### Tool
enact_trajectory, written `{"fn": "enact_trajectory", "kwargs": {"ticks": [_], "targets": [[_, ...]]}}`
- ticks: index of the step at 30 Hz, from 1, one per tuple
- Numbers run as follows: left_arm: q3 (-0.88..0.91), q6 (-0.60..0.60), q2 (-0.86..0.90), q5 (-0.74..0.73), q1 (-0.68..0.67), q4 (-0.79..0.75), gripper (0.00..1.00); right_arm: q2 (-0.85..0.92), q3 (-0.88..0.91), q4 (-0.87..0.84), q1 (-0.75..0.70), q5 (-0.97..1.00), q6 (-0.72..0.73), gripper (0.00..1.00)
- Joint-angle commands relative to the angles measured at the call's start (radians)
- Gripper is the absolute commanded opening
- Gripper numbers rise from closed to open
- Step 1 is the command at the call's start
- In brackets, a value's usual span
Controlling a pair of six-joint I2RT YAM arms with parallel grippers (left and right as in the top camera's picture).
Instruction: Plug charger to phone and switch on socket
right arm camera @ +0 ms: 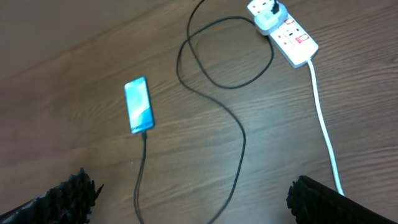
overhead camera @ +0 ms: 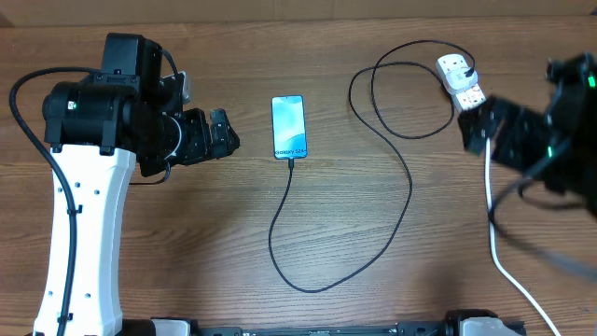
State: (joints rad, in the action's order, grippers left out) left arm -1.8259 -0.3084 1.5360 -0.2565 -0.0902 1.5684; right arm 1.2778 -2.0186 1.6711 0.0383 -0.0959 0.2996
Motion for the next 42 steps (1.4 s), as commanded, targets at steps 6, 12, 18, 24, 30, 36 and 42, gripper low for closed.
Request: {"fn": "enact_trajectory", "kwargs": {"ticks": [6, 12, 18, 24, 30, 36, 42], "targets": [[-0.002, -0.002, -0.001, 0.005, -0.002, 0.001, 1.0, -0.142, 0.016, 0.019, 0.032, 0.024, 0.004, 1.0], [-0.002, -0.002, -0.001, 0.005, -0.002, 0.001, 1.0, -0.273, 0.07, 0.023, 0.032, 0.023, -0.008, 1.0], [-0.002, -0.002, -0.001, 0.005, -0.002, 0.001, 0.99, -0.39, 0.192, 0.017, 0.032, 0.023, -0.007, 1.0], [-0.002, -0.002, -0.001, 0.005, -0.002, 0.002, 1.0, -0.452, 0.27, 0.02, 0.032, 0.013, -0.008, 1.0], [-0.002, -0.002, -0.001, 0.005, -0.002, 0.001, 1.0, -0.517, 0.298, 0.019, 0.032, -0.066, -0.008, 1.0], [-0.002, -0.002, -0.001, 0.005, -0.002, 0.001, 1.0, -0.572, 0.298, 0.023, 0.032, -0.063, -0.015, 1.0], [-0.002, -0.002, -0.001, 0.005, -0.002, 0.001, 1.0, -0.589, 0.298, 0.023, 0.032, -0.134, -0.014, 1.0]]}}
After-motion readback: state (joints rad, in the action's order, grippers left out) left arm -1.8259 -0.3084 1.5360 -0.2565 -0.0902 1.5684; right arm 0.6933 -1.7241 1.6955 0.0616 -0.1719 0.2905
